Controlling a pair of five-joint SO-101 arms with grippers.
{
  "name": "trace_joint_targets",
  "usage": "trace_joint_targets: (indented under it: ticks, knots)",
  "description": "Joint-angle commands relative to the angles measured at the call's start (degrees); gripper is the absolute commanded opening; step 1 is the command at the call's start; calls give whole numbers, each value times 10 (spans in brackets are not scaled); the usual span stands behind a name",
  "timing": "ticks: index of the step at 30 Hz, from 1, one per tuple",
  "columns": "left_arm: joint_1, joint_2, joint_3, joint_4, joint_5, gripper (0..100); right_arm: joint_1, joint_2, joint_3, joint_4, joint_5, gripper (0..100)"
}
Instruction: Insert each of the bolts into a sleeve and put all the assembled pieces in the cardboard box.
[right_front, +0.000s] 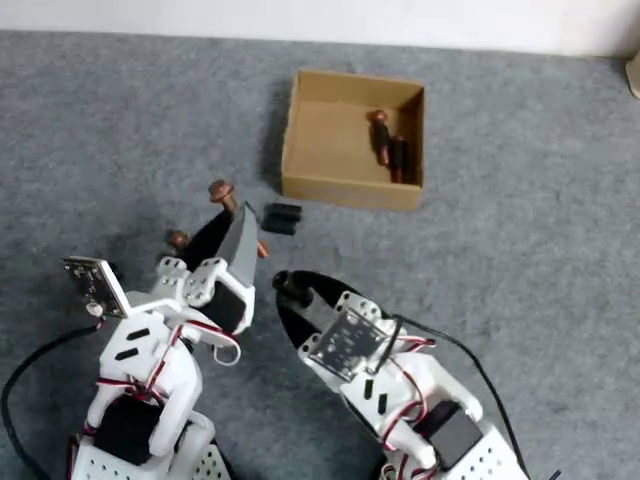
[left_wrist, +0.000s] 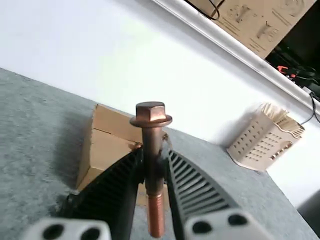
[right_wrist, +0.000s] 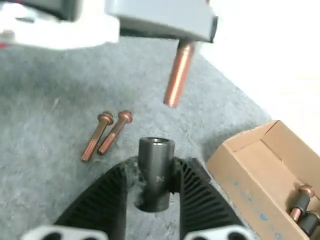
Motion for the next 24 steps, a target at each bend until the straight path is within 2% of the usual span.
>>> trace_joint_targets:
  ticks: [1, 8, 15, 24]
  knots:
    - [22, -9, -34, -21, 4, 5, -6, -22, 2, 2, -7, 5]
    - [29, -9, 18, -25, 4, 5, -6, -29, 6, 15, -7, 5]
    - [96, -9, 53, -25, 0, 5, -6, -29, 7, 15, -7, 5]
    - [95, -9, 88, -80, -1, 5, -6, -29, 7, 15, -6, 5]
